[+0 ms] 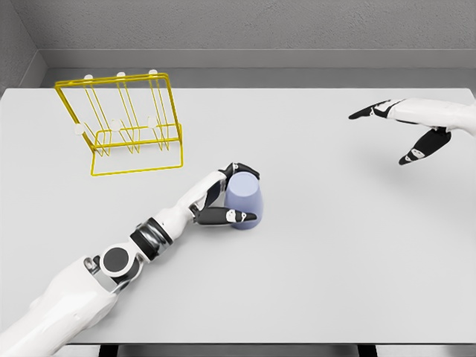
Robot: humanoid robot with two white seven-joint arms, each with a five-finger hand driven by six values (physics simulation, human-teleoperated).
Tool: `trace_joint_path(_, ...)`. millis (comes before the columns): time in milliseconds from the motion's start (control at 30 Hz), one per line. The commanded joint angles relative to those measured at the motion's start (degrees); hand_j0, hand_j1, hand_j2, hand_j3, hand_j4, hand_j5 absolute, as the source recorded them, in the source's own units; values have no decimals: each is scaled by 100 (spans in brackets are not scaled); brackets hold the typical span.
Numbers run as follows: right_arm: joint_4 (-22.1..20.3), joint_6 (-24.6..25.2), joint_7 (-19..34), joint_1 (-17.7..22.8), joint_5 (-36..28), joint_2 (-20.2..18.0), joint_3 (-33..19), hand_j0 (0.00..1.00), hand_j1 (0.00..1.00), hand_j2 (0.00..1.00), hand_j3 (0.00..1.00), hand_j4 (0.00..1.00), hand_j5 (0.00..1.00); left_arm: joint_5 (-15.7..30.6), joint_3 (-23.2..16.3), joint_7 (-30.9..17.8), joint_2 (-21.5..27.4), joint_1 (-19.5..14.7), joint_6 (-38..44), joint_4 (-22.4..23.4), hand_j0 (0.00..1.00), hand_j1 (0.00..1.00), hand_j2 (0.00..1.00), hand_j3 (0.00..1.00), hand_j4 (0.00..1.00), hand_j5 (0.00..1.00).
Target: Place the cup on the cup holder with both arms
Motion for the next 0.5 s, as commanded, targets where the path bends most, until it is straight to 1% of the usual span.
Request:
trace_joint_path(0, -13, 12, -2, 0, -39, -11, -13, 100, 100, 100, 100, 100, 100, 33, 11, -2, 2, 0, -49, -25, 27, 27, 27, 27, 27, 27)
trace_joint_path(133, -31, 12, -2, -9, -39, -11, -13, 100, 100, 100, 100, 100, 100, 33, 12, -11, 45, 9, -66, -148, 27, 27, 27, 27, 27, 27)
trace_joint_path(200, -31, 12, -2, -9, -39, -11, -13, 100, 100, 100, 100, 100, 100, 86, 125, -11, 159, 0, -57, -578, 24, 24, 24, 24, 24, 24)
trace_joint_path(267, -31, 12, -2, -9, -39, -11, -13, 100, 100, 100, 100, 100, 100, 112, 275, -11, 555, 9, -49, -1036, 24, 24, 24, 24, 24, 24)
trace_joint_path(300, -31, 12, -2, -9, -39, -20, -13, 100, 100, 100, 100, 100, 100, 121, 337, -2, 696, 26, -49, -1185, 24, 24, 24, 24, 24, 24)
trace_joint_path(400, -22, 12, -2, -26, -39, -20, -13, 100, 100, 100, 100, 100, 100, 305, 539, -2, 854, 44, -49, -1361, 24, 24, 24, 24, 24, 24)
trace_joint_path(467, -22, 12, -2, -26, -39, -20, -13, 100, 100, 100, 100, 100, 100, 332, 671, -2, 916, 35, -49, -1414, 24, 24, 24, 24, 24, 24)
